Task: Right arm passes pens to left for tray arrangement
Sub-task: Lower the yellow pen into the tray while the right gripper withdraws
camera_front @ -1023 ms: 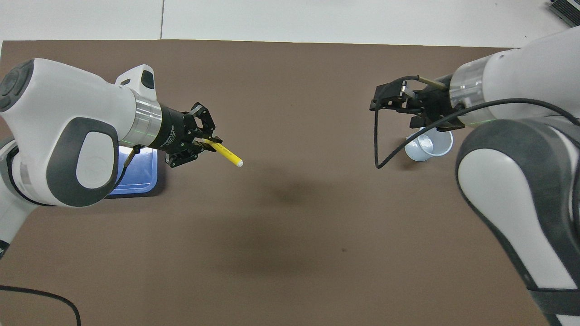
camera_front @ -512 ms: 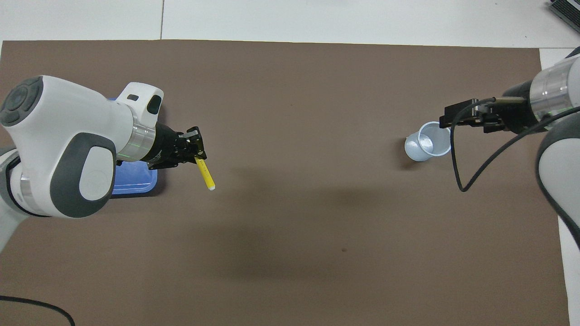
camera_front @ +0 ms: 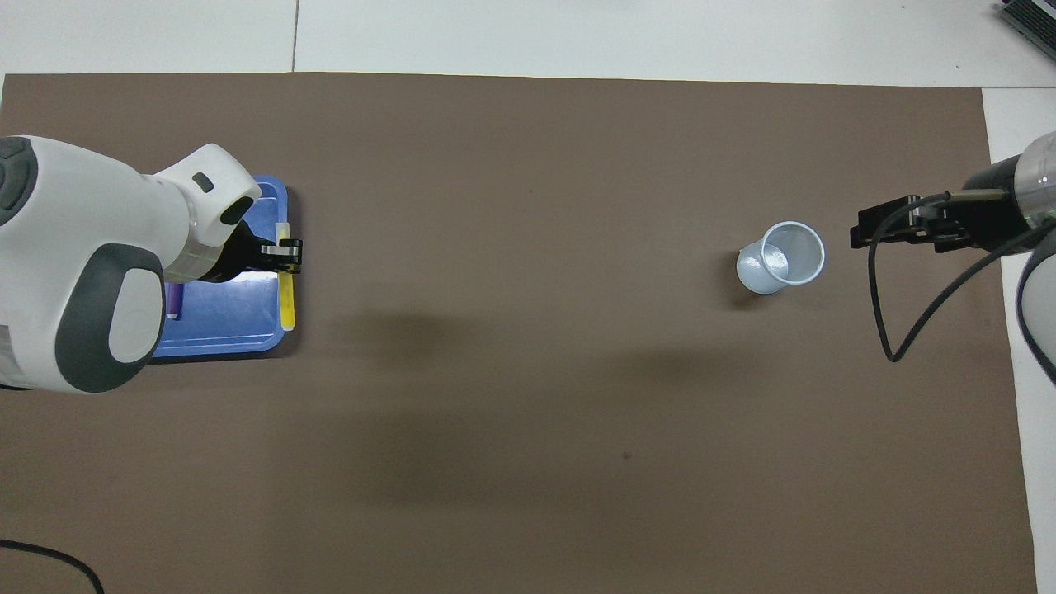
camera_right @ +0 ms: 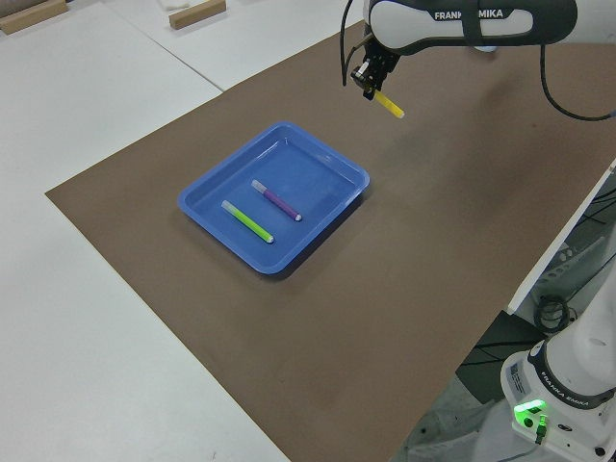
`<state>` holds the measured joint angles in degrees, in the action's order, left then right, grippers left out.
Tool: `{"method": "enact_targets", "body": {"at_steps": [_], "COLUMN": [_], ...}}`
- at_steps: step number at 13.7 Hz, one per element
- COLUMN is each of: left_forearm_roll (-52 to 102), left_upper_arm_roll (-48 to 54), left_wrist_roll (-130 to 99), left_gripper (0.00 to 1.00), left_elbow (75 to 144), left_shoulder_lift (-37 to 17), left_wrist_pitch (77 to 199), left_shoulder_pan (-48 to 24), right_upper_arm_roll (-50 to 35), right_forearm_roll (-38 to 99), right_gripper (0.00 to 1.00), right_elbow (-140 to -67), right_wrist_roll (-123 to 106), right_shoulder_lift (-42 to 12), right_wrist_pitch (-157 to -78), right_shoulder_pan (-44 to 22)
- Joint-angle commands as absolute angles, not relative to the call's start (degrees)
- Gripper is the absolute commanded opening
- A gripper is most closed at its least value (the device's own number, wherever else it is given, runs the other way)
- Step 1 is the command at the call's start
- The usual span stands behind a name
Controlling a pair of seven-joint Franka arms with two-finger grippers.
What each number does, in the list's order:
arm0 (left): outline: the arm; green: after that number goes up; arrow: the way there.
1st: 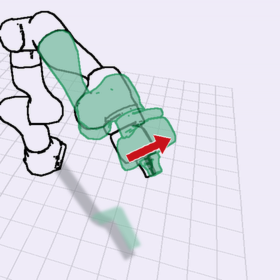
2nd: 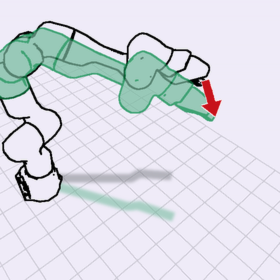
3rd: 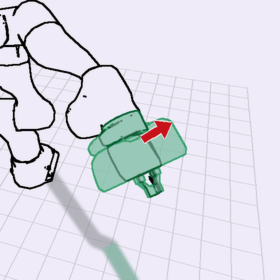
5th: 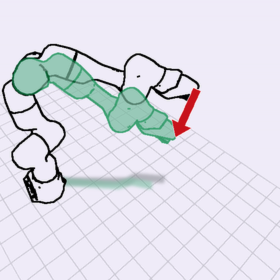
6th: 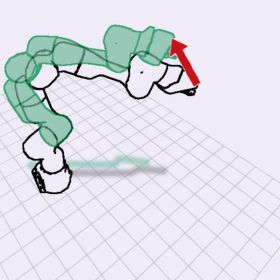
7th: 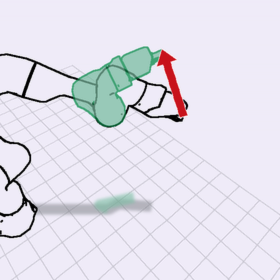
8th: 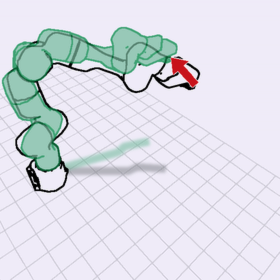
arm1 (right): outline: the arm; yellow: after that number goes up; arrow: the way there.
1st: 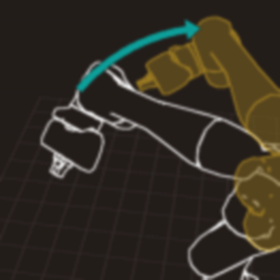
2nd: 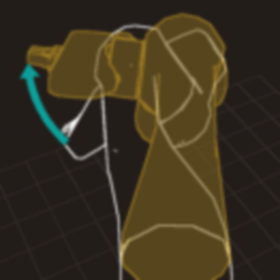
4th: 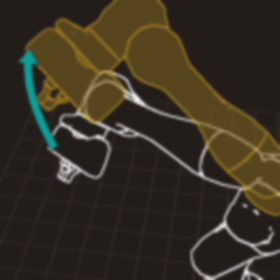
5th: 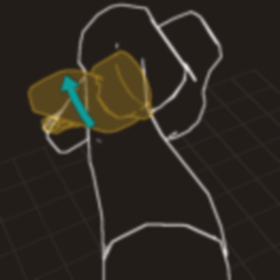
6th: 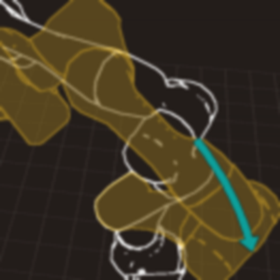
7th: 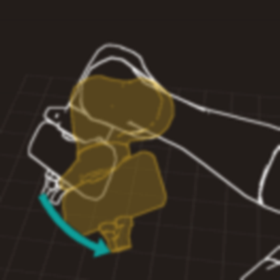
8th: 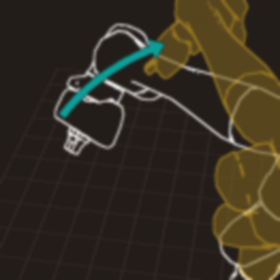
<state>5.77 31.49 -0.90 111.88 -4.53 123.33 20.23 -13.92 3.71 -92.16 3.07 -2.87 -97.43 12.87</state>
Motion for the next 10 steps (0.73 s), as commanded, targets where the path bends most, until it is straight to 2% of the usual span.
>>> {"method": "enact_targets", "body": {"at_steps": [1,6,10], "left_forearm_roll": [4.48,0.38,-1.05], "left_upper_arm_roll": [31.73,31.64,30.76], "left_wrist_roll": [6.58,10.37,9.85], "left_gripper": [0.0,0.0,0.0], "left_elbow": [119.43,119.01,115.05], "left_shoulder_lift": [-3.42,-6.93,-13.7], "left_wrist_pitch": [134.53,136.93,135.89], "left_shoulder_pan": [23.55,26.8,28.21], "right_upper_arm_roll": [-14.68,-14.94,-14.85], "right_forearm_roll": [1.59,1.41,1.49], "right_gripper": [1.0,1.0,1.0], "right_elbow": [-92.64,-94.57,-94.31], "right_wrist_roll": [1.94,1.76,1.93], "right_shoulder_lift": [-1.58,0.09,0.88], "right_wrist_pitch": [-96.86,-93.52,-92.37], "right_shoulder_pan": [13.89,15.29,15.29]}}
